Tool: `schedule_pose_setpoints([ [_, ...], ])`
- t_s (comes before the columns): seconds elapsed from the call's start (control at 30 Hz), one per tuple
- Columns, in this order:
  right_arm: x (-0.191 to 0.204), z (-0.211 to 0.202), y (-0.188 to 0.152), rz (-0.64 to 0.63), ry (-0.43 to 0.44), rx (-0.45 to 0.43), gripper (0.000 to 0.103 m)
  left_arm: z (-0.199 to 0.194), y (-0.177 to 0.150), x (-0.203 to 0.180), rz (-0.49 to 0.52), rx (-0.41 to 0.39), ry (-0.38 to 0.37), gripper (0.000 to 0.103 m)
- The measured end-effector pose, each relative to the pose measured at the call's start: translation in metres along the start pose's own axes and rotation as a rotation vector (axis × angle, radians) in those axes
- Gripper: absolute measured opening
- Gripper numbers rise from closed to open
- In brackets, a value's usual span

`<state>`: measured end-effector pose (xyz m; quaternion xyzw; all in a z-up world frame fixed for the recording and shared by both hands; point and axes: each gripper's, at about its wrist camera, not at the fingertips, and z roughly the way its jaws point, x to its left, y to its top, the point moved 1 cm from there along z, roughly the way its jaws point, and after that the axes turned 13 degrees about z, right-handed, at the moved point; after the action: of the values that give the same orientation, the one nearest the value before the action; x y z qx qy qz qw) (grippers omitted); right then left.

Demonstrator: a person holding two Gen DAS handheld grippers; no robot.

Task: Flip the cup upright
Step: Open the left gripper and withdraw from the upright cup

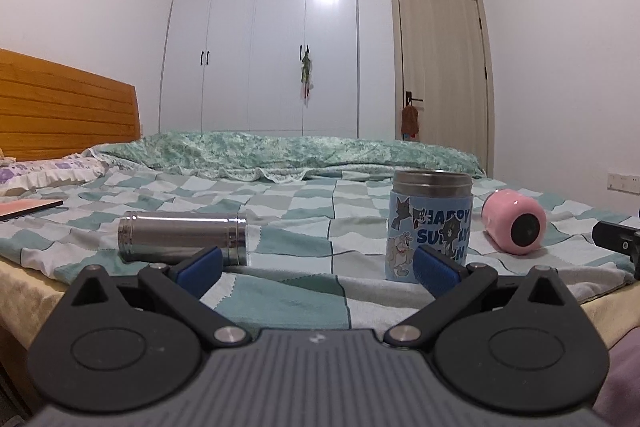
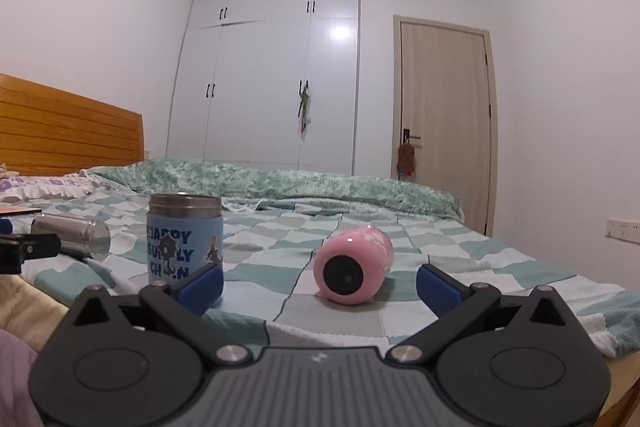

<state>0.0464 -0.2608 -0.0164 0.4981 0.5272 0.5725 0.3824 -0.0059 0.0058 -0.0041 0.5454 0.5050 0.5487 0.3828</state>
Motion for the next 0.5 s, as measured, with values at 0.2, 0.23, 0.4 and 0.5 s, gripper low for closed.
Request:
schedule_pose_setpoints([
  [0.2,0.0032,-0.0078,-0.0008,-0.018,0.02,-0.02,0.103,-0.0083,0.0007,0.0017,-0.009,-0.016,-0.004,0.103],
  [0.23,0.0032,-0.0096,-0.0007,-0.019,0.023,-0.023,0.103,-0.009,0.0003,0.0018,-0.009,-0.019,-0.006,0.103],
  [0.4,0.0006,-0.01,0.0,-0.007,0.026,-0.026,0.103,-0.0085,0.0007,0.0012,-0.01,-0.019,-0.008,0.103],
  [0.5,-0.0002,-0.0115,-0.0004,-0.006,0.027,-0.028,0.103,-0.0085,0.0003,0.0009,-0.007,-0.02,-0.008,0.103],
])
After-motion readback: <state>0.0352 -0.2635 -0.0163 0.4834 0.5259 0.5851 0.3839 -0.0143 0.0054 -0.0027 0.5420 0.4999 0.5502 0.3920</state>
